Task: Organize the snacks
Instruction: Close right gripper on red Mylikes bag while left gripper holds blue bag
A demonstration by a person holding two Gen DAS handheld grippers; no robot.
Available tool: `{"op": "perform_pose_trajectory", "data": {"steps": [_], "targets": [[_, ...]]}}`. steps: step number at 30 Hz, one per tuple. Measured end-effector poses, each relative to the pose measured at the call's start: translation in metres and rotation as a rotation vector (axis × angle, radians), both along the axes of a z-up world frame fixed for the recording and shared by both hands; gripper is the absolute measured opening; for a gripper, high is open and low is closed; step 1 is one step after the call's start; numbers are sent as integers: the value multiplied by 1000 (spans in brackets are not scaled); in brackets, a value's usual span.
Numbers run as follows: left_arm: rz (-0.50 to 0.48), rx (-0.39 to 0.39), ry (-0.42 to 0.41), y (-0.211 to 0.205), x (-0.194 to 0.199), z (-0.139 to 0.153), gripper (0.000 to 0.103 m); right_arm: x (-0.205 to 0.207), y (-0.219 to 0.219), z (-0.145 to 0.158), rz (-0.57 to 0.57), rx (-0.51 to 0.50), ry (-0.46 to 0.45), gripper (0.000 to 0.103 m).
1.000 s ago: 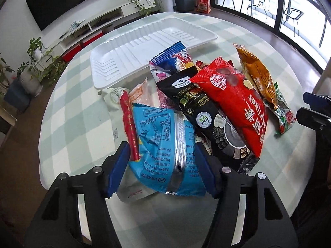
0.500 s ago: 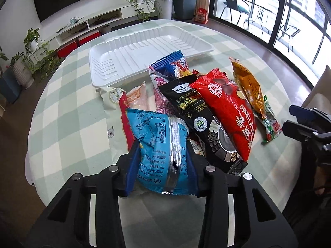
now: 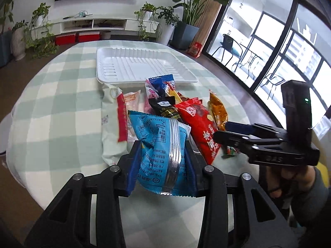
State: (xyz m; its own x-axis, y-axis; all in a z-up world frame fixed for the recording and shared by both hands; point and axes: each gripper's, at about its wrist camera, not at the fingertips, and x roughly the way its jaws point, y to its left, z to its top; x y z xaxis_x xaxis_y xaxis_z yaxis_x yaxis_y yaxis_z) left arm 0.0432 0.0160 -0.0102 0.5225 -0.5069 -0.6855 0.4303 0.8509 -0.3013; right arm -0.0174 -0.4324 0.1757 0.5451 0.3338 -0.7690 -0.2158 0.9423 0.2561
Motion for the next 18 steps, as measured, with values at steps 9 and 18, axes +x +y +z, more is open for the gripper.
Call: {"op": "perform_pose_trajectory", "data": {"steps": [9, 18], "targets": [[36, -100, 8, 23, -14, -6, 37, 21, 15, -14, 34, -110, 57, 63], [29, -129, 14, 25, -16, -11, 37, 32, 27, -28, 72, -220, 79, 66]]}}
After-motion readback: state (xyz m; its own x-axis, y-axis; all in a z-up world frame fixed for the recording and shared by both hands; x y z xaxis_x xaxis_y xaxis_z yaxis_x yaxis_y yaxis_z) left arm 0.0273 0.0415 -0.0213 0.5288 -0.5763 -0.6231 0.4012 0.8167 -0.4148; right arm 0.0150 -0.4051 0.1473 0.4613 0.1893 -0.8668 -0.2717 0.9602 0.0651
